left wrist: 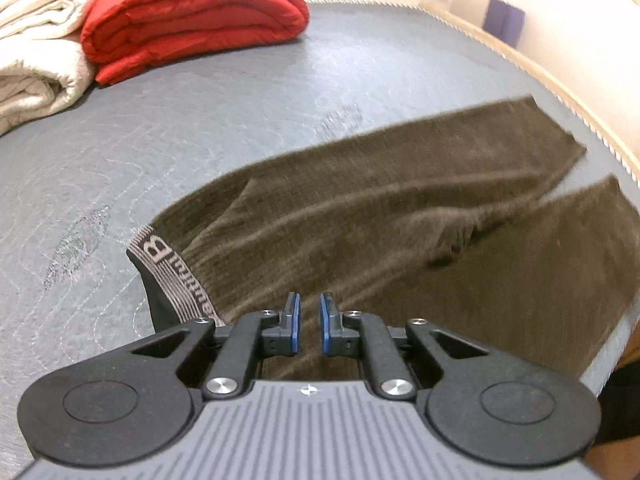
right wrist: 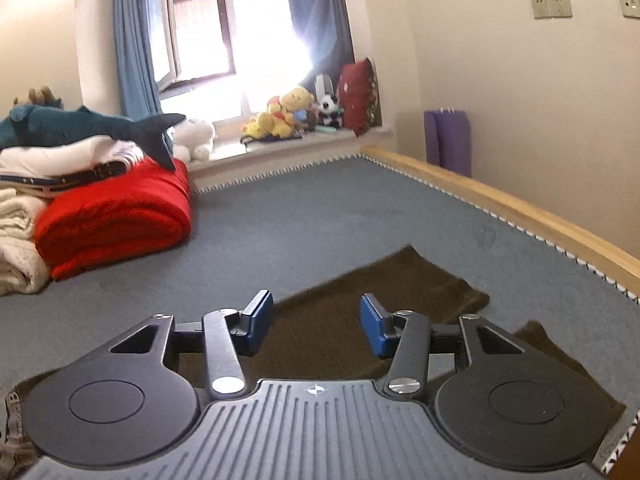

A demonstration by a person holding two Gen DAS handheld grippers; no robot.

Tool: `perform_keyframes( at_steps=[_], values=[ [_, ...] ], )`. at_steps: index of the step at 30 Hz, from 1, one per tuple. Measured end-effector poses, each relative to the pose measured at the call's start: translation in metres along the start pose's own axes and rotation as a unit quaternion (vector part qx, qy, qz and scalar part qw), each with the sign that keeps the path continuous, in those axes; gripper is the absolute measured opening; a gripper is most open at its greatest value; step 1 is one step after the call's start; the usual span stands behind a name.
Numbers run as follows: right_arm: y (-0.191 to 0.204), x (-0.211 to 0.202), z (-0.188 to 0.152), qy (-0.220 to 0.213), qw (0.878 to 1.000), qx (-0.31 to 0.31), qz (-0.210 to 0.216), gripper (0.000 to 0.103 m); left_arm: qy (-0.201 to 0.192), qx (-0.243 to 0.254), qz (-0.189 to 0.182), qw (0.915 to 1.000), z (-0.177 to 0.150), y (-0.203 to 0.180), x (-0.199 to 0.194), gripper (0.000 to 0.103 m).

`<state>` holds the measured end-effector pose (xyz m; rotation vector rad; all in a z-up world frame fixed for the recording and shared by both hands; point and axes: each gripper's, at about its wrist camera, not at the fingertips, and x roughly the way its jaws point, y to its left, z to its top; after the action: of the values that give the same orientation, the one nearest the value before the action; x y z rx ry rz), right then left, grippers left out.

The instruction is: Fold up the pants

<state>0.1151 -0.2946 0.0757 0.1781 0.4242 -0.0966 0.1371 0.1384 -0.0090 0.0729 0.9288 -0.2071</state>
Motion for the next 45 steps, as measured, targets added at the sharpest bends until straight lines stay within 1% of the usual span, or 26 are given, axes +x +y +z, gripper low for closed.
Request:
perform_keyframes(
  at_steps=[1, 3, 4, 5, 7, 8, 12, 13, 17, 20, 22, 23, 24, 25, 26, 27, 29, 32, 34, 36, 37, 38, 39, 40, 42, 45],
  values=[
    [0.001, 0.002, 0.001, 0.002, 1.000, 0.005, 0.003, 0.049, -0.005, -0.007, -0.003, 1.0000, 0.004, 0.003, -0.001, 0.000],
    [0.002, 0.006, 0.002, 0.011, 1.000, 0.019, 0.013, 0.049, -0.016, -0.019, 0.001, 0.9997, 0.010, 0.008, -0.001, 0.000],
    [0.002, 0.007, 0.003, 0.013, 0.999, 0.026, 0.016, 0.046, -0.018, -0.024, 0.005, 0.9995, 0.013, 0.011, 0.000, 0.000],
    [0.003, 0.008, 0.003, 0.014, 0.999, 0.030, 0.021, 0.039, -0.019, -0.030, 0.010, 0.9993, 0.016, 0.015, 0.002, 0.000],
    [0.005, 0.010, 0.005, 0.017, 0.999, 0.026, 0.029, 0.030, -0.017, -0.050, 0.013, 0.9985, 0.022, 0.023, 0.007, 0.000],
    [0.006, 0.010, 0.005, 0.015, 0.999, 0.023, 0.028, 0.028, -0.019, -0.057, 0.012, 0.9981, 0.025, 0.027, 0.009, 0.000],
    [0.008, 0.013, 0.010, 0.010, 0.999, 0.017, 0.042, 0.027, -0.027, -0.068, 0.007, 0.9973, 0.038, 0.038, 0.018, 0.001],
    [0.009, 0.014, 0.010, 0.011, 0.999, 0.013, 0.045, 0.028, -0.028, -0.064, 0.006, 0.9976, 0.042, 0.039, 0.022, 0.001],
    [0.011, 0.018, 0.013, 0.017, 0.998, -0.003, 0.063, 0.028, -0.032, -0.026, 0.021, 0.9989, 0.061, 0.039, 0.048, 0.001],
    [0.010, 0.016, 0.015, 0.013, 0.997, -0.014, 0.074, 0.028, -0.035, -0.009, 0.026, 0.9990, 0.078, 0.042, 0.075, 0.001],
    [0.008, 0.016, 0.015, 0.015, 0.997, -0.017, 0.078, 0.028, -0.042, -0.002, 0.038, 0.9984, 0.088, 0.046, 0.095, 0.003],
    [0.007, 0.016, 0.015, 0.017, 0.997, -0.018, 0.079, 0.028, -0.041, -0.003, 0.042, 0.9983, 0.093, 0.048, 0.105, 0.008],
    [0.006, 0.016, 0.015, 0.018, 0.996, -0.020, 0.080, 0.028, -0.037, -0.005, 0.046, 0.9982, 0.098, 0.050, 0.116, 0.018],
    [0.005, 0.016, 0.015, 0.019, 0.996, -0.022, 0.080, 0.028, -0.030, -0.010, 0.054, 0.9981, 0.102, 0.054, 0.128, 0.025],
    [0.003, 0.016, 0.015, 0.019, 0.996, -0.025, 0.079, 0.028, -0.022, -0.015, 0.057, 0.9980, 0.105, 0.058, 0.138, 0.038],
    [0.002, 0.016, 0.014, 0.020, 0.996, -0.026, 0.078, 0.028, -0.011, -0.025, 0.052, 0.9983, 0.108, 0.062, 0.149, 0.045],
    [-0.001, 0.017, 0.013, 0.025, 0.996, -0.027, 0.077, 0.028, 0.006, -0.036, 0.041, 0.9985, 0.111, 0.068, 0.168, 0.047],
    [-0.006, 0.019, 0.012, 0.031, 0.997, -0.032, 0.070, 0.028, 0.020, -0.026, 0.043, 0.9985, 0.113, 0.073, 0.186, 0.053],
    [-0.011, 0.021, 0.011, 0.036, 0.997, -0.034, 0.064, 0.028, 0.028, -0.024, 0.041, 0.9985, 0.114, 0.075, 0.195, 0.053],
    [-0.016, 0.023, 0.010, 0.041, 0.997, -0.031, 0.057, 0.028, 0.044, -0.032, 0.026, 0.9982, 0.113, 0.079, 0.202, 0.053],
    [-0.018, 0.024, 0.010, 0.044, 0.997, -0.028, 0.055, 0.028, 0.051, -0.023, 0.022, 0.9982, 0.111, 0.080, 0.202, 0.053],
    [-0.019, 0.026, 0.009, 0.048, 0.997, -0.024, 0.054, 0.028, 0.051, -0.003, 0.026, 0.9983, 0.110, 0.076, 0.201, 0.049],
    [-0.020, 0.027, 0.009, 0.052, 0.997, -0.021, 0.053, 0.028, 0.047, 0.020, 0.033, 0.9981, 0.108, 0.071, 0.198, 0.034],
    [-0.020, 0.028, 0.008, 0.054, 0.997, -0.021, 0.054, 0.028, 0.047, 0.036, 0.034, 0.9977, 0.108, 0.068, 0.195, 0.027],
    [-0.018, 0.029, 0.008, 0.054, 0.997, -0.027, 0.053, 0.028, 0.041, 0.047, 0.034, 0.9975, 0.108, 0.063, 0.182, 0.015],
    [-0.015, 0.030, 0.009, 0.054, 0.997, -0.034, 0.051, 0.028, 0.014, 0.075, 0.031, 0.9966, 0.105, 0.049, 0.145, 0.011]
  ],
)
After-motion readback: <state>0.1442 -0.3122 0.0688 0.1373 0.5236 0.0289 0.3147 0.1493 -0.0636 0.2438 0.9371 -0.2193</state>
